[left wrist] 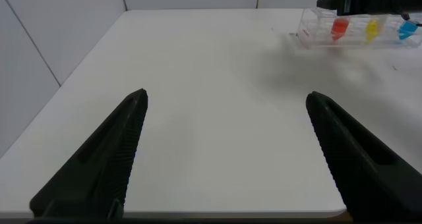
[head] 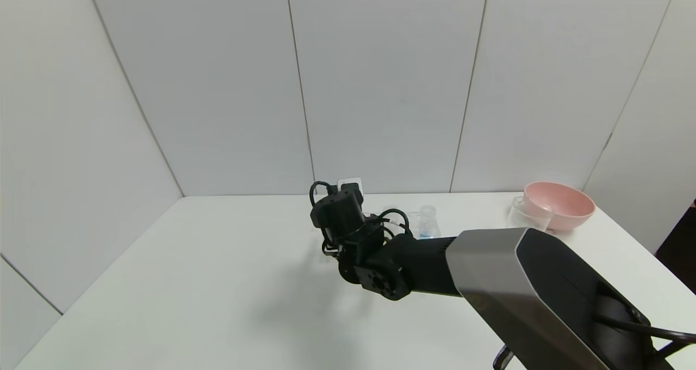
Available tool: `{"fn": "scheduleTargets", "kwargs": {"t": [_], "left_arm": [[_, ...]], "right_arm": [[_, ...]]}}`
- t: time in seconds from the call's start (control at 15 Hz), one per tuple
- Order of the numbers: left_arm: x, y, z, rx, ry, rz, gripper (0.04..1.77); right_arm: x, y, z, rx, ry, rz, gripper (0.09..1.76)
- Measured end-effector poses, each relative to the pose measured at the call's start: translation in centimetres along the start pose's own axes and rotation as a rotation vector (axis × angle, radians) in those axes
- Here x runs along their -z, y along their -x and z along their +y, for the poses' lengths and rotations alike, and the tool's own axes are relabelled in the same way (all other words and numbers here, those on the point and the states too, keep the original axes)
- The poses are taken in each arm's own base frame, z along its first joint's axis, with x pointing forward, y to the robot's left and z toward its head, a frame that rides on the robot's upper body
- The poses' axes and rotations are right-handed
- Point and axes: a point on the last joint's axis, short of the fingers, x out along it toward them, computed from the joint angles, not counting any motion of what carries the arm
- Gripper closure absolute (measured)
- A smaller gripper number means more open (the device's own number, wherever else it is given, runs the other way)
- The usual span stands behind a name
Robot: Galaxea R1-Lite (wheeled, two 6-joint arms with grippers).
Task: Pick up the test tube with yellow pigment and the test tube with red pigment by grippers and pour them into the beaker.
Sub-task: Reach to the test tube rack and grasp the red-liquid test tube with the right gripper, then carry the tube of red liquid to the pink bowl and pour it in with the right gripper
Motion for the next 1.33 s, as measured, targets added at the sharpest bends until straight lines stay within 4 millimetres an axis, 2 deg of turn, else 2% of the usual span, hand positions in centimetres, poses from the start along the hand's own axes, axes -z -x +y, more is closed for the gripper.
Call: {"fn": "scheduleTargets", "kwargs": {"t": [0.13,0.4,0.47,1.0,1.2,1.33], "left_arm": [[0.0,0.0,0.0,0.0,0.0,0.0,0.09],[0.0,0.0,0.0,0.0,0.0,0.0,0.09],[0.0,0.0,0.0,0.0,0.0,0.0,0.09],[0.0,0.0,0.0,0.0,0.0,0.0,0.09],[0.0,0.0,0.0,0.0,0.0,0.0,0.09],[0.0,0.0,0.0,0.0,0.0,0.0,0.09]], "right_arm": [[0.0,0.0,0.0,0.001,0.004,0.004,0.69],[-0.3,0.3,0.0,-0.001,0.007,0.005,1.14],[-0.4,0.4,0.0,-0.001,0.007,0.006,1.32],[-0.6,0.5,0.0,-0.003,0.012,-0.001,1.31],[-1.3,1.0,-0.2,-0.007,0.032,0.003,1.31],[-2.5,1.7,-0.3,-0.018,0.041,-0.012,1.31]]}}
